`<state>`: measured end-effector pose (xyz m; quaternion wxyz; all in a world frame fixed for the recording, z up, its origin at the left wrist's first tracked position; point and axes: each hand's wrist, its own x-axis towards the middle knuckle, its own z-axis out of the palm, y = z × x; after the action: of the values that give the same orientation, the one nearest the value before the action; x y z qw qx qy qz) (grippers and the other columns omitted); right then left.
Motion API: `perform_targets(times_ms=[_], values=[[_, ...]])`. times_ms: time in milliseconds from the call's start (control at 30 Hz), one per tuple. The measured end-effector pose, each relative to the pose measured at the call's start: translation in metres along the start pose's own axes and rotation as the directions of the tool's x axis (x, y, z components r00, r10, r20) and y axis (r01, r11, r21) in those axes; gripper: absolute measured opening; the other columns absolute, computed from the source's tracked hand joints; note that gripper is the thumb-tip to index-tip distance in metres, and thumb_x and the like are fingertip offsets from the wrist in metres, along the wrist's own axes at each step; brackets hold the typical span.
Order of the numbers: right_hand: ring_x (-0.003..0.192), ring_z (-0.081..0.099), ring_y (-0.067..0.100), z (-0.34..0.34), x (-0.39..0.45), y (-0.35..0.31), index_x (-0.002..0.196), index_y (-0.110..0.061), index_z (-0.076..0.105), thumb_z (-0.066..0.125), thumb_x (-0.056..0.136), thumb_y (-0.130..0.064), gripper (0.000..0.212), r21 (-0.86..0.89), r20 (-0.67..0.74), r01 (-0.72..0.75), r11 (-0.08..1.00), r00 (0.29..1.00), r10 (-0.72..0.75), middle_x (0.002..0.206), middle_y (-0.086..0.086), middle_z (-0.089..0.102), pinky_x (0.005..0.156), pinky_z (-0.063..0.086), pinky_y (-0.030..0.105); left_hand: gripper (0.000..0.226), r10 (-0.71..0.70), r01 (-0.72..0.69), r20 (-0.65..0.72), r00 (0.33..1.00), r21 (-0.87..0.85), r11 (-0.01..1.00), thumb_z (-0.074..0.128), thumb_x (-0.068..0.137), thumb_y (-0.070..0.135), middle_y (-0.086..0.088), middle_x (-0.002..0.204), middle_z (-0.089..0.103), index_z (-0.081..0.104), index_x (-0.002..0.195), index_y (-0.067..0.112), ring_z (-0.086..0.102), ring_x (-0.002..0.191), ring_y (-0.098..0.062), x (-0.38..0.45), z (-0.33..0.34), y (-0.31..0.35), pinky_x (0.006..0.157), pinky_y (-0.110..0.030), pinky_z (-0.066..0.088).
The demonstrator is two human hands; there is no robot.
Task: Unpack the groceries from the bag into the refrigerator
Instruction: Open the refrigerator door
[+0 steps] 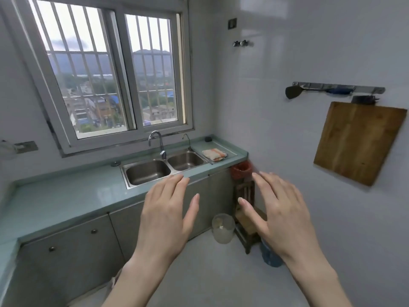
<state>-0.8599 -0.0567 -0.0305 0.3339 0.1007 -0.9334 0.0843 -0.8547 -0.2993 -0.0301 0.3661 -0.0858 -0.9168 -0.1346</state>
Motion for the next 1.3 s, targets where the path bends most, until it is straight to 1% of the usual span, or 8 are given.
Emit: perform_targets(times_ms=[300, 400, 533, 633, 833, 1033, 1133, 1300], values=[[0.138, 0.050, 0.024, 0.031, 0.062, 0.084, 0.147, -0.014, 0.050, 0.042, 0.100, -0.061, 0.067, -0.107, -0.037, -0.144, 0.984, 0.989, 0.141, 0.145, 0.006, 0.057, 0.117, 0.040, 0.045, 0.045, 0.129, -0.129, -0.006, 0.992, -0.133, 0.983, 0.049, 0.099, 0.041, -0.004, 0.134, 0.063, 0.063, 0.132, 0.013, 0.055, 0.129, -0.024, 0.108, 0.105, 0.035, 0.111, -0.043, 0.043], [0.137, 0.051, 0.024, 0.033, 0.069, 0.114, 0.146, -0.013, 0.053, 0.043, 0.100, -0.061, 0.068, -0.164, -0.054, -0.198, 0.966, 0.980, 0.192, 0.145, 0.007, 0.058, 0.117, 0.039, 0.044, 0.045, 0.171, -0.169, -0.007, 0.985, -0.198, 0.965, 0.049, 0.100, 0.041, -0.004, 0.134, 0.064, 0.063, 0.131, 0.013, 0.056, 0.128, -0.024, 0.133, 0.137, 0.056, 0.110, -0.043, 0.044], [0.138, 0.051, 0.025, 0.035, 0.075, 0.156, 0.144, -0.011, 0.055, 0.042, 0.100, -0.061, 0.068, -0.241, -0.102, -0.269, 0.932, 0.963, 0.251, 0.144, 0.008, 0.058, 0.118, 0.033, 0.040, 0.040, 0.243, -0.229, 0.011, 0.970, -0.297, 0.927, 0.053, 0.101, 0.039, -0.002, 0.136, 0.062, 0.063, 0.132, 0.015, 0.055, 0.129, -0.022, 0.165, 0.179, 0.091, 0.113, -0.041, 0.042], [0.138, 0.050, 0.026, 0.038, 0.078, 0.188, 0.144, -0.011, 0.055, 0.044, 0.100, -0.060, 0.067, -0.279, -0.149, -0.340, 0.898, 0.939, 0.310, 0.145, 0.008, 0.058, 0.118, 0.034, 0.041, 0.042, 0.295, -0.267, 0.026, 0.955, -0.350, 0.898, 0.051, 0.101, 0.041, -0.002, 0.136, 0.062, 0.062, 0.133, 0.016, 0.054, 0.130, -0.022, 0.186, 0.211, 0.119, 0.113, -0.040, 0.041], [0.138, 0.051, 0.027, 0.049, 0.089, 0.250, 0.144, -0.011, 0.055, 0.045, 0.100, -0.059, 0.066, -0.368, -0.215, -0.463, 0.806, 0.886, 0.410, 0.145, 0.008, 0.058, 0.115, 0.039, 0.046, 0.045, 0.421, -0.367, 0.015, 0.907, -0.463, 0.807, 0.048, 0.102, 0.044, -0.002, 0.139, 0.061, 0.061, 0.134, 0.016, 0.054, 0.132, -0.023, 0.233, 0.284, 0.171, 0.112, -0.041, 0.042], [0.134, 0.054, 0.030, 0.059, 0.114, 0.308, 0.142, -0.009, 0.057, 0.048, 0.101, -0.055, 0.062, -0.469, -0.291, -0.542, 0.698, 0.840, 0.457, 0.141, 0.010, 0.060, 0.113, 0.041, 0.048, 0.044, 0.525, -0.461, -0.054, 0.850, -0.559, 0.689, 0.049, 0.101, 0.040, -0.006, 0.135, 0.063, 0.063, 0.131, 0.010, 0.057, 0.126, -0.026, 0.292, 0.353, 0.232, 0.108, -0.044, 0.045], [0.134, 0.054, 0.030, 0.063, 0.126, 0.334, 0.141, -0.009, 0.057, 0.048, 0.101, -0.055, 0.062, -0.519, -0.328, -0.588, 0.621, 0.807, 0.490, 0.140, 0.010, 0.061, 0.113, 0.041, 0.049, 0.042, 0.575, -0.495, -0.080, 0.814, -0.613, 0.616, 0.050, 0.101, 0.039, -0.005, 0.133, 0.063, 0.063, 0.129, 0.011, 0.057, 0.124, -0.025, 0.317, 0.385, 0.261, 0.107, -0.042, 0.044], [0.134, 0.055, 0.032, 0.066, 0.141, 0.374, 0.140, -0.007, 0.058, 0.051, 0.101, -0.053, 0.061, -0.583, -0.408, -0.647, 0.490, 0.756, 0.512, 0.140, 0.011, 0.061, 0.111, 0.042, 0.050, 0.040, 0.671, -0.551, -0.131, 0.730, -0.694, 0.463, 0.051, 0.100, 0.039, -0.004, 0.132, 0.062, 0.063, 0.128, 0.012, 0.056, 0.124, -0.024, 0.345, 0.433, 0.313, 0.108, -0.045, 0.045]])
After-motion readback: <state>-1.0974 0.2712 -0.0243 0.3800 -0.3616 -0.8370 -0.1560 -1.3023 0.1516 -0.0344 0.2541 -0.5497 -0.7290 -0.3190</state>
